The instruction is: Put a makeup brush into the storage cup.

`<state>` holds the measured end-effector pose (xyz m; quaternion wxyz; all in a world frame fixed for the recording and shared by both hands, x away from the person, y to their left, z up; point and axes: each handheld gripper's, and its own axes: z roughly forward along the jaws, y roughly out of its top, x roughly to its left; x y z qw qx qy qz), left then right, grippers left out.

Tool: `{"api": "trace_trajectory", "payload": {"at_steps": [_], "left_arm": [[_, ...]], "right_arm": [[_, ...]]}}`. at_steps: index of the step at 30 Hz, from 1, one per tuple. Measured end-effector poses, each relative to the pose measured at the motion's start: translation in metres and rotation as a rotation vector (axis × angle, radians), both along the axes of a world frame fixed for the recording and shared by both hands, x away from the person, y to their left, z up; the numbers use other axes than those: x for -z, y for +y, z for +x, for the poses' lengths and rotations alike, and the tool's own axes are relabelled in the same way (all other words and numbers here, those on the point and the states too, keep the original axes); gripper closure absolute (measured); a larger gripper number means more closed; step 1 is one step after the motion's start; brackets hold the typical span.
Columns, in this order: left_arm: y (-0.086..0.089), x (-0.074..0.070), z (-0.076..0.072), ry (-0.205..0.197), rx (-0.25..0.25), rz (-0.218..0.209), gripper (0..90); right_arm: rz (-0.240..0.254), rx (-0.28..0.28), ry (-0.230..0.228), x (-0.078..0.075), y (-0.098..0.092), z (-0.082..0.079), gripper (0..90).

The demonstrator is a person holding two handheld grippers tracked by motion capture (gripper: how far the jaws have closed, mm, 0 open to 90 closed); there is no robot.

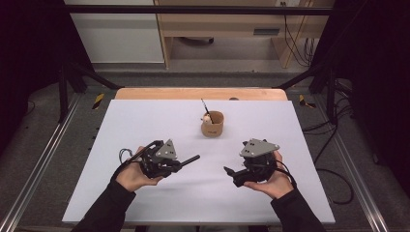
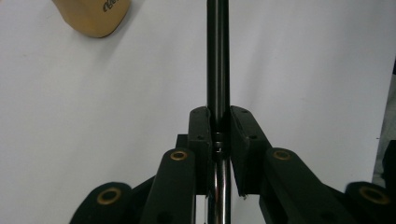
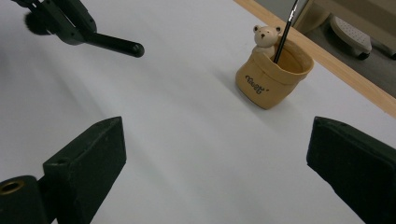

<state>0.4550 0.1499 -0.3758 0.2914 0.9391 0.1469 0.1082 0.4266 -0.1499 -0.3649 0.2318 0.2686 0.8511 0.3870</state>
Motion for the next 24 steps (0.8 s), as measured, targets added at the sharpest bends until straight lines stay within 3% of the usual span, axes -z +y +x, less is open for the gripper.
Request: {"api": "trace_trajectory", "payload": {"at_steps": [6,24], "left_arm": [[-0.005,0.001,-0.001,0.019,0.020,0.001,79.1],[-0.014,0.003,0.003,0.104,0.079,-0.023,79.1]], "right_arm": [[-0.059,-0.036,0.003,-0.002,0.011,-0.001,5.7],[-0.168,-0.148,-0.007,-0.005,0.032,-0.007,6.2]]}}
